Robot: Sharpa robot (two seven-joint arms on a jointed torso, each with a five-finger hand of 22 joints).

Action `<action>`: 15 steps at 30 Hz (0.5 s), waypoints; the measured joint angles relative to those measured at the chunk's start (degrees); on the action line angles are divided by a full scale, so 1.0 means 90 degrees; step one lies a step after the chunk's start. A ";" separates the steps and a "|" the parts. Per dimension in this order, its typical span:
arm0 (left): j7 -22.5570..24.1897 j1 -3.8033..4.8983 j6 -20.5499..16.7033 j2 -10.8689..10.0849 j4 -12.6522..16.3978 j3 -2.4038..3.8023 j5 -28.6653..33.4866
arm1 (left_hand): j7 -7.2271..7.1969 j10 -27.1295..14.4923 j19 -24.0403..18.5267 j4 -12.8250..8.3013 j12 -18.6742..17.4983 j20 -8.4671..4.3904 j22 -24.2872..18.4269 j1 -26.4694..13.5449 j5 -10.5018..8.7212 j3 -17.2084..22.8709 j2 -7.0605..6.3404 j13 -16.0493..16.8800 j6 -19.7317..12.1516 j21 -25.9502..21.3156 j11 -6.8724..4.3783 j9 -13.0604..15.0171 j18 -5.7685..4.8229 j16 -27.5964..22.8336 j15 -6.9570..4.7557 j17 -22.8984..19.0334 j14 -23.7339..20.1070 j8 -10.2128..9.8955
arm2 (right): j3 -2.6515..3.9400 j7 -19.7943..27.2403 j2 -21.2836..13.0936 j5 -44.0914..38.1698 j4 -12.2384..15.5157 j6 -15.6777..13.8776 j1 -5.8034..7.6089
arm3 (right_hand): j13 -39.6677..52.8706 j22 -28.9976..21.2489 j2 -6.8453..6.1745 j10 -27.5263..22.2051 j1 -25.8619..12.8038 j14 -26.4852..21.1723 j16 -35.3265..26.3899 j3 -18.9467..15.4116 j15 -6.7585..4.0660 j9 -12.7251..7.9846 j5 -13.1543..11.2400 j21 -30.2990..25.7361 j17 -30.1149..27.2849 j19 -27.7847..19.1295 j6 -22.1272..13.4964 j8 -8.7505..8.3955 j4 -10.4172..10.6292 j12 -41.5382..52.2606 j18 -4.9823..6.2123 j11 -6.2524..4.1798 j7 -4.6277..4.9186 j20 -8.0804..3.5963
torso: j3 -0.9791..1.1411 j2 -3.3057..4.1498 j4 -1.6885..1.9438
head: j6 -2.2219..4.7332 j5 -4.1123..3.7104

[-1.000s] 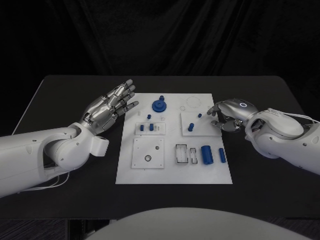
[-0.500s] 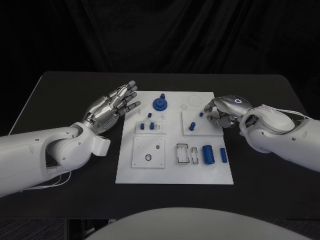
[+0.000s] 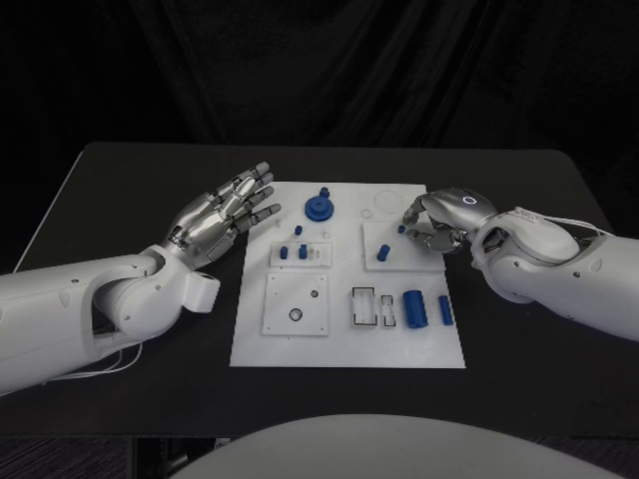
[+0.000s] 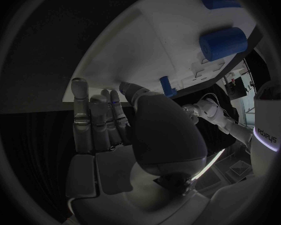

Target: Assemble the parts on the task board

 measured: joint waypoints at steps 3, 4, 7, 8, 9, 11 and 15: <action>0.0001 -0.0008 0.0018 0.0003 -0.0020 0.0000 0.0000 | 0.0000 0.0000 0.0008 0.0010 0.0000 0.0008 0.0024 0.0029 0.0000 0.0010 -0.0017 0.0000 0.0000 0.0000 0.0000 0.0000 0.0000 0.0025 0.0023 0.0000 0.0023 0.0000 | -0.0006 0.0025 0.0026 0.0005 0.0000 -0.0010 -0.0012 | 0.0111 0.0000 0.0000 -0.0108 0.0000 -0.0103 -0.0105 -0.0088 0.0000 0.0059 -0.0058 -0.0260 -0.0141 -0.0077 0.0000 0.0007 -0.0051 0.0131 0.0000 0.0019 0.0000 -0.0013 | -0.0007 -0.0003 0.0006 | 0.0007 -0.0003; 0.0001 -0.0011 0.0021 0.0003 -0.0026 0.0000 0.0000 | 0.0013 0.0000 0.0008 0.0008 0.0000 0.0008 0.0030 0.0029 0.0000 0.0027 -0.0018 0.0000 -0.0013 0.0000 0.0000 0.0000 0.0000 0.0025 0.0023 0.0005 0.0023 0.0000 | -0.0008 0.0034 0.0032 0.0007 0.0000 -0.0014 -0.0015 | 0.0143 0.0000 0.0000 -0.0206 0.0000 -0.0159 -0.0154 -0.0120 0.0010 0.0086 -0.0070 -0.0349 -0.0183 -0.0132 0.0000 0.0007 -0.0070 0.0176 -0.0001 0.0034 0.0000 -0.0009 | -0.0008 -0.0005 0.0006 | 0.0012 0.0000; 0.0001 -0.0017 0.0032 0.0009 -0.0040 0.0000 0.0000 | 0.0024 0.0000 0.0030 0.0000 0.0000 0.0030 0.0044 0.0053 0.0033 0.0035 0.0006 0.0000 -0.0024 0.0001 0.0000 0.0000 0.0000 0.0026 0.0035 0.0006 0.0035 0.0000 | -0.0013 0.0053 0.0045 0.0013 0.0000 -0.0031 -0.0026 | 0.0382 0.0000 0.0019 -0.0610 0.0019 -0.0326 -0.0222 -0.0254 0.0070 0.0205 -0.0117 -0.0629 -0.0274 -0.0277 -0.0096 0.0007 -0.0130 0.0492 0.0000 0.0083 -0.0026 0.0047 | -0.0009 -0.0010 0.0005 | 0.0021 0.0016; 0.0001 -0.0019 0.0035 0.0009 -0.0042 0.0000 0.0000 | 0.0024 0.0000 0.0030 0.0000 0.0000 0.0030 0.0051 0.0053 0.0036 0.0035 0.0006 0.0000 -0.0024 0.0023 0.0000 0.0000 0.0000 0.0049 0.0045 0.0006 0.0046 0.0000 | -0.0015 0.0057 0.0050 0.0015 0.0000 -0.0036 -0.0030 | 0.0457 0.0000 0.0036 -0.0682 0.0036 -0.0350 -0.0222 -0.0282 0.0064 0.0240 -0.0117 -0.0662 -0.0280 -0.0286 -0.0095 0.0007 -0.0144 0.0596 0.0000 0.0084 -0.0026 0.0057 | -0.0012 -0.0012 0.0004 | 0.0024 0.0022; 0.0001 -0.0021 0.0037 0.0009 -0.0044 0.0000 0.0000 | 0.0024 0.0000 0.0030 0.0000 0.0000 0.0030 0.0051 0.0053 0.0037 0.0035 0.0006 0.0000 -0.0024 0.0023 0.0000 0.0000 0.0000 0.0049 0.0045 0.0007 0.0046 0.0000 | -0.0017 0.0064 0.0058 0.0018 0.0000 -0.0043 -0.0034 | 0.0508 0.0000 0.0052 -0.0742 0.0052 -0.0350 -0.0222 -0.0297 0.0064 0.0272 -0.0117 -0.0684 -0.0280 -0.0286 -0.0095 0.0007 -0.0159 0.0670 0.0000 0.0088 -0.0026 0.0057 | -0.0014 -0.0015 0.0004 | 0.0025 0.0023; 0.0002 -0.0028 0.0041 0.0009 -0.0047 0.0000 0.0000 | 0.0024 -0.0002 0.0030 0.0000 0.0000 0.0030 0.0052 0.0054 0.0037 0.0035 0.0004 -0.0001 -0.0024 0.0023 0.0002 -0.0001 0.0000 0.0049 0.0045 0.0006 0.0046 0.0000 | -0.0017 0.0074 0.0074 0.0020 -0.0004 -0.0051 -0.0035 | 0.0593 0.0000 0.0051 -0.0799 0.0051 -0.0350 -0.0222 -0.0315 0.0064 0.0329 -0.0117 -0.0686 -0.0280 -0.0286 -0.0095 0.0032 -0.0177 0.0802 0.0000 0.0095 -0.0026 0.0057 | -0.0020 -0.0020 0.0005 | 0.0026 0.0015; 0.0002 -0.0040 0.0049 0.0010 -0.0054 0.0000 0.0000 | 0.0023 -0.0023 0.0030 -0.0018 0.0000 0.0030 0.0072 0.0077 0.0045 0.0053 -0.0019 -0.0001 -0.0024 0.0023 0.0022 -0.0001 0.0000 0.0049 0.0048 0.0006 0.0043 0.0000 | -0.0017 0.0088 0.0094 0.0023 -0.0011 -0.0056 -0.0035 | 0.0816 0.0000 0.0055 -0.0867 0.0096 -0.0367 -0.0222 -0.0383 0.0046 0.0465 -0.0117 -0.0711 -0.0280 -0.0286 -0.0147 0.0051 -0.0209 0.1178 0.0000 0.0071 -0.0077 0.0057 | -0.0026 -0.0027 0.0009 | 0.0031 0.0013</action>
